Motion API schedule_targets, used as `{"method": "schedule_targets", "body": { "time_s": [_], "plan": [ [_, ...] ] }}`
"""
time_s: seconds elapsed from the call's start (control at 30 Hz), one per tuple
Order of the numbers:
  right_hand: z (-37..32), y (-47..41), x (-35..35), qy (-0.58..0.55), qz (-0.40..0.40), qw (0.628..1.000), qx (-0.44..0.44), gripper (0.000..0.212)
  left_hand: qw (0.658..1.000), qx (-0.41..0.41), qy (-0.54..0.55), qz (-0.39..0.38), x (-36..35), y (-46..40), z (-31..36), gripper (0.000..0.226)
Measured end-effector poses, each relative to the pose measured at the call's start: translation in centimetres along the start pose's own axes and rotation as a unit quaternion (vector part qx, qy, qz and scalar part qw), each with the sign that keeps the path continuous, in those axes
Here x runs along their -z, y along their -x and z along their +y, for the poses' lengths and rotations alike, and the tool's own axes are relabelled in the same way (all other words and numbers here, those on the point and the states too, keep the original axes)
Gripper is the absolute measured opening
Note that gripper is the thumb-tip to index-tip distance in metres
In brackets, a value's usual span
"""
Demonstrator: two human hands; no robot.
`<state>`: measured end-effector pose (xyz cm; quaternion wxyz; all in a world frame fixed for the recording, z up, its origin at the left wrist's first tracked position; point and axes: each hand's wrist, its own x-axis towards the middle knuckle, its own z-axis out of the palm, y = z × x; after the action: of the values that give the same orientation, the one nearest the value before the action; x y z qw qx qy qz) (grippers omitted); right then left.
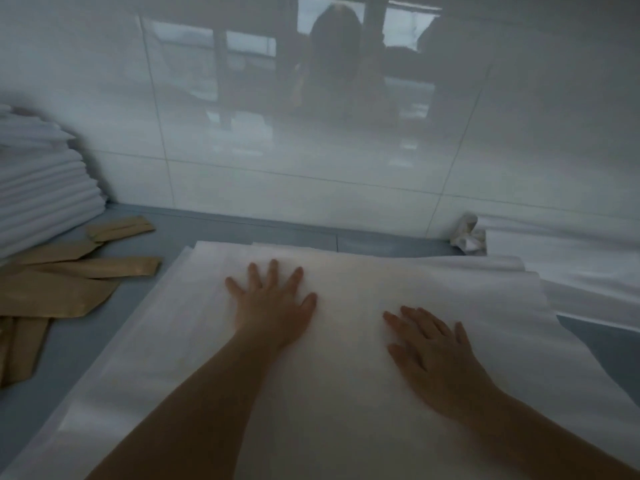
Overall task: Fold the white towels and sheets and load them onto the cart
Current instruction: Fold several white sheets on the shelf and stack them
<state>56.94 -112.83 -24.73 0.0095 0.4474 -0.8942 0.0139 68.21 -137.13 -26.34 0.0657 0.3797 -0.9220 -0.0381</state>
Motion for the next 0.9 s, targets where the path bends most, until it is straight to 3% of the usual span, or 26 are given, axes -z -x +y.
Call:
{"method": "schedule_targets", "body": {
  "time_s": [0.1, 0.2, 0.3, 0.43, 0.5, 0.6, 0.73, 0.83, 0.9],
  "plan": [
    [-3.9, -3.1, -0.1, -0.043, 0.008, 0.992, 0.118, 0.049, 1.0, 0.001, -0.013, -0.004, 0.0, 0.0, 0.0, 0.07],
    [-5.5, -7.0, -0.6, -0.017, -0.016, 0.986, 0.164, 0.051, 1.0, 0.007, -0.02, -0.007, -0.3, -0.2, -0.4, 0.071],
    [0.0, -9.8, -0.1, -0.01, -0.044, 0.996, 0.08, 0.056, 1.0, -0.002, -0.02, 0.002, -0.8, -0.4, -0.7, 0.071],
    [9.7, -9.7, 0.9, 0.029, -0.052, 0.987, -0.148, 0.057, 1.0, 0.006, -0.02, -0.013, 0.0, -0.2, -0.4, 0.064],
    [9.8, -9.4, 0.5, 0.028, -0.048, 0.983, -0.177, 0.057, 1.0, 0.012, -0.02, 0.012, 0.4, 0.5, 1.0, 0.051],
    [5.6, -9.1, -0.4, -0.01, -0.042, 0.994, -0.096, 0.057, 0.995, -0.058, 0.0, 0.084, -0.3, 1.7, 4.1, 0.039],
    [0.7, -9.0, -1.1, -0.026, -0.035, 0.999, 0.012, 0.057, 0.999, -0.042, 0.012, 0.01, -1.0, 2.0, 4.2, 0.077],
    [0.4, -8.9, -0.9, -0.02, -0.042, 0.996, 0.08, 0.055, 0.999, -0.035, -0.001, -0.003, -1.2, 2.1, 3.2, 0.081],
    [3.6, -9.0, -0.4, -0.008, -0.04, 0.998, 0.056, 0.055, 0.999, -0.039, -0.002, -0.009, -0.9, 2.2, 3.0, 0.079]
  ]
}}
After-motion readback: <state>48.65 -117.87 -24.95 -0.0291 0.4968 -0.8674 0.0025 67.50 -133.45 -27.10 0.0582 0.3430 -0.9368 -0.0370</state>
